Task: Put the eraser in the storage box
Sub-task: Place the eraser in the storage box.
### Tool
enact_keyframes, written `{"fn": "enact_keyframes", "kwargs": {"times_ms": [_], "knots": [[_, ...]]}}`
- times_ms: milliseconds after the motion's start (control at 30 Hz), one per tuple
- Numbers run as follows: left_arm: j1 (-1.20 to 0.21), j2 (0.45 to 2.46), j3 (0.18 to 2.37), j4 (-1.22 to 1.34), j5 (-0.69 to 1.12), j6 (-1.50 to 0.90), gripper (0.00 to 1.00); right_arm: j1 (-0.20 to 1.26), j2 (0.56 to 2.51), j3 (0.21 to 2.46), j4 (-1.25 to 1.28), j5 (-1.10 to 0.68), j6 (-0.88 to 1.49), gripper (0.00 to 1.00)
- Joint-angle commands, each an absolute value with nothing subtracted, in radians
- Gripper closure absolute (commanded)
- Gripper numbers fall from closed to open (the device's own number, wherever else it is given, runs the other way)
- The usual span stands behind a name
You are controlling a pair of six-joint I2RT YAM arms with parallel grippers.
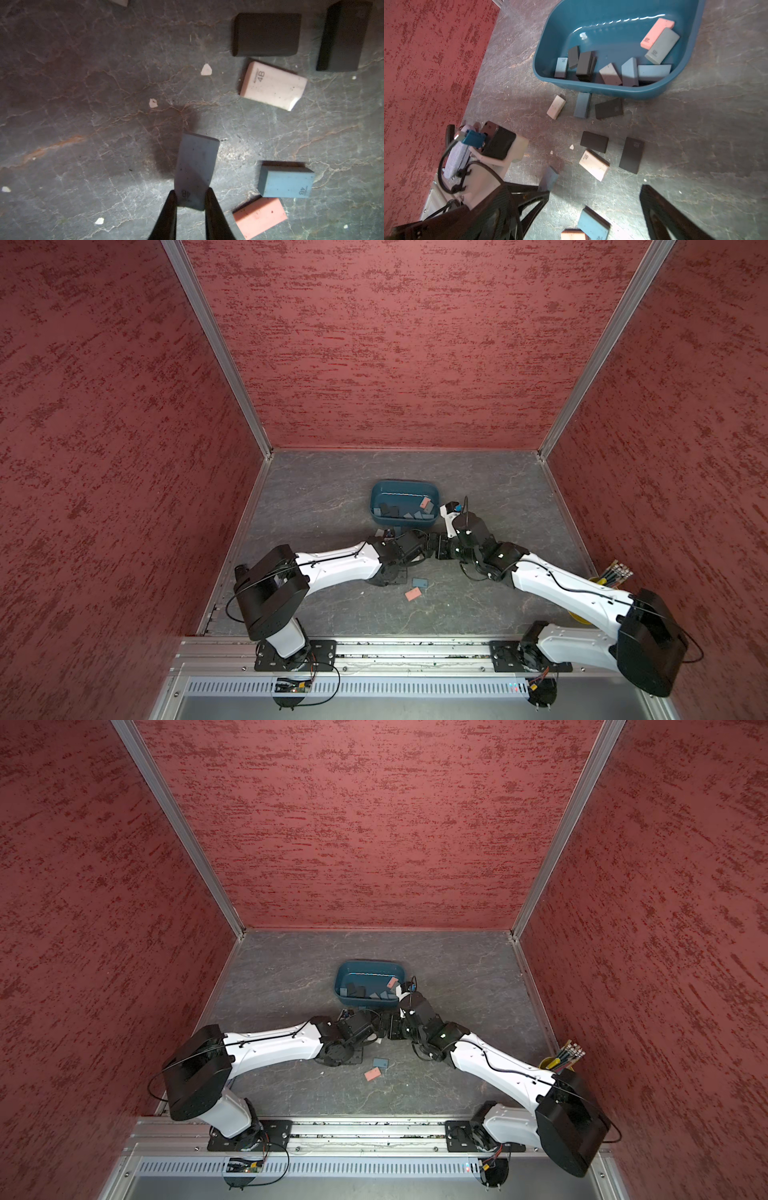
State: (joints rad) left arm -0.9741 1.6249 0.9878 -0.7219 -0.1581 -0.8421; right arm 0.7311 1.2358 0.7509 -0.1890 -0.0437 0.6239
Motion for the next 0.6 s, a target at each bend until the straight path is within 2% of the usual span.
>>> {"fn": "enact_keyframes", "kwargs": {"times_ms": [0, 567], "knots": [[-0.987, 1.635, 0.977, -0.711, -0.161, -0.858, 0.86, 0.725, 1.248, 0.789, -0.219, 0.025, 0.613, 0.01], [-1.002, 1.612, 0.951, -0.711, -0.153, -0.871, 0.87, 0.68, 1.33, 0.872, -0.213, 0.082, 0.58, 0.01]]}}
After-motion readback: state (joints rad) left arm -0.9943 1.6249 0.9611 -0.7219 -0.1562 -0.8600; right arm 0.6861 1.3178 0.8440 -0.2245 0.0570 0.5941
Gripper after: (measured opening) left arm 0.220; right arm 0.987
